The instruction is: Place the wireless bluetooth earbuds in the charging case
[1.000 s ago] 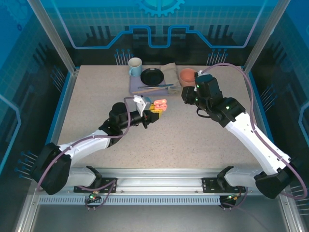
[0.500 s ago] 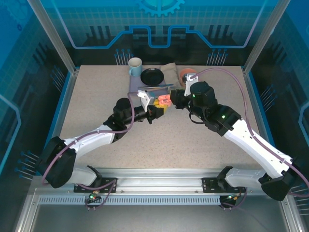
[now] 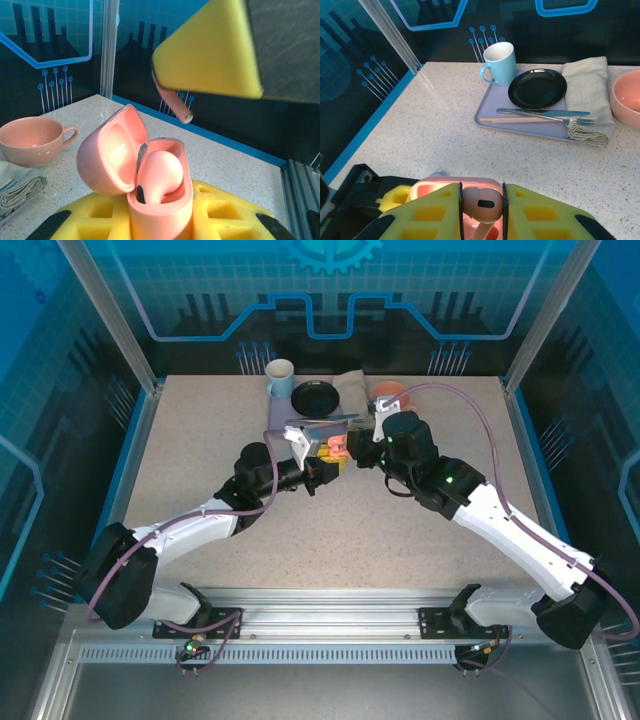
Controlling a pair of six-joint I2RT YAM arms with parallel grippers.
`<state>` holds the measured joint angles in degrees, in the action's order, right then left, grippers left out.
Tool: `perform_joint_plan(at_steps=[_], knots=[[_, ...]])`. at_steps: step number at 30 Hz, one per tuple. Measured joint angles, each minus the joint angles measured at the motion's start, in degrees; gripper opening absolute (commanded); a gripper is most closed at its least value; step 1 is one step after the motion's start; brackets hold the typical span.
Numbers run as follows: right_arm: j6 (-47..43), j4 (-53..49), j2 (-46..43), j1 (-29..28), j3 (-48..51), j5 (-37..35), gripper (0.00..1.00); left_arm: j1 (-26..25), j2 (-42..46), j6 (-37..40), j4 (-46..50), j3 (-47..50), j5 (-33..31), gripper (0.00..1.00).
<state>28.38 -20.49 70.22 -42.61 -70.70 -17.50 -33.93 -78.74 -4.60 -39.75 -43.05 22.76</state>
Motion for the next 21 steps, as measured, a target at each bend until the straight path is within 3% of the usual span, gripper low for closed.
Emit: perform_joint_plan(at_steps=[21], knots=[[-1.42,2.60,1.22,-0.13,2.58,-0.33,0.18,0.00,0.48,0.02,0.37,0.00,-0.48,0.00]])
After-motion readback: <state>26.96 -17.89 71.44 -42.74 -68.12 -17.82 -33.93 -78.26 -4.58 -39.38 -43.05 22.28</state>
